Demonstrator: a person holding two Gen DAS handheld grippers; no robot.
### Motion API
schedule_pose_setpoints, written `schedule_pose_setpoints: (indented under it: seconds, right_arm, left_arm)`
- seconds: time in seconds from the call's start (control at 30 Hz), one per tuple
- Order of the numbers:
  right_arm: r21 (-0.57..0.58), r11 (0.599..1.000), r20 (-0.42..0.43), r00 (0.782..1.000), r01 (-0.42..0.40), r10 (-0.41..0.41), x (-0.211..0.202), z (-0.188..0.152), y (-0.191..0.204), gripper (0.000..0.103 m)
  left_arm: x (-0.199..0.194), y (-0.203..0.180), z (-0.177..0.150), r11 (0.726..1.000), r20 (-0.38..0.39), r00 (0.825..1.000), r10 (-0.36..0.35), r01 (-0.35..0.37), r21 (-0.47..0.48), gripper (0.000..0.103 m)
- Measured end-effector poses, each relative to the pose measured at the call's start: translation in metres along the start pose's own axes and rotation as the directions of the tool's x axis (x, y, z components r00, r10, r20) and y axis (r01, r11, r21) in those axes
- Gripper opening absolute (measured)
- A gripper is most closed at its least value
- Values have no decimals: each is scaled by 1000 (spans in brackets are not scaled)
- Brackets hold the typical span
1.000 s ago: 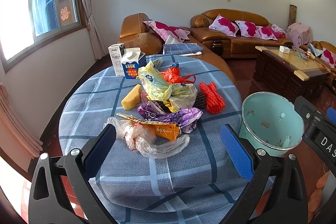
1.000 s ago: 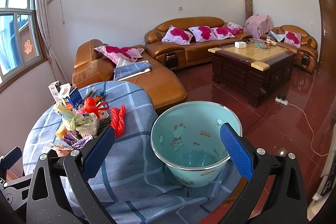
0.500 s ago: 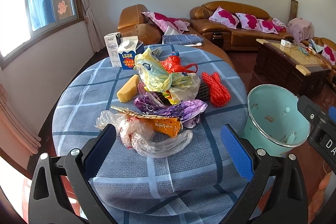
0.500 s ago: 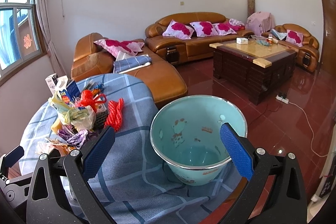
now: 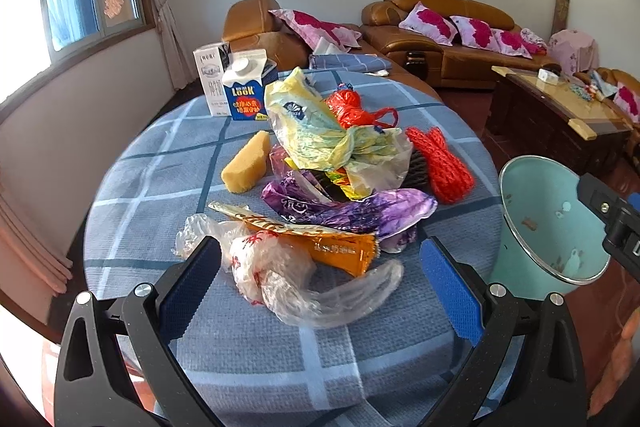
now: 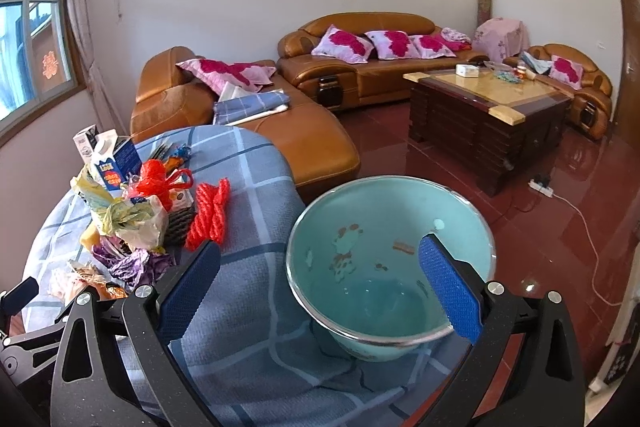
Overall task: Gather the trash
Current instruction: 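Grasp the red mesh rope bundle with the right tool while the left tool grasps a clear plastic bag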
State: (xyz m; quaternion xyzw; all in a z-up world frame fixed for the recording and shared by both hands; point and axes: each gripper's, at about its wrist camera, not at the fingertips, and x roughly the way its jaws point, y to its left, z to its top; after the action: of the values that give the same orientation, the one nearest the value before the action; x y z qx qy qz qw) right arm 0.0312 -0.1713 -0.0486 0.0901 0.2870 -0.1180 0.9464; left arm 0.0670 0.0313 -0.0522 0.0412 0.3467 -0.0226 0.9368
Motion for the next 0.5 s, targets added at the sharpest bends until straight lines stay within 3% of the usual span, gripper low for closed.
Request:
schedule_pose_setpoints:
  seconds: [0.03,0.1,0.27,0.37,0.5]
  right_arm:
    - [-9,1000,-5,1000,-12,12,4,1,2,94]
    - [-24,999,-11,999,-34,34,11,2,6,79]
    - [-58,995,-46,996,-79,76,33,9,18,70]
    - [-66,990,-78,990,-123,118,47,12,27,59]
    - [-83,983,-117,981,-164,153,63,10,43,58]
  left_arm:
    - [2,7,0,1000,-11,1000,-17,17,-12,97]
    - [4,21,-2,999,-4,1000,-21,21,-42,97]
    - [12,74,0,985,-3,1000,29,-30,-172,97]
    - [24,100,2,973,-25,998,63,-67,-222,96]
    - [41,115,6,968,-52,995,83,-93,-232,91]
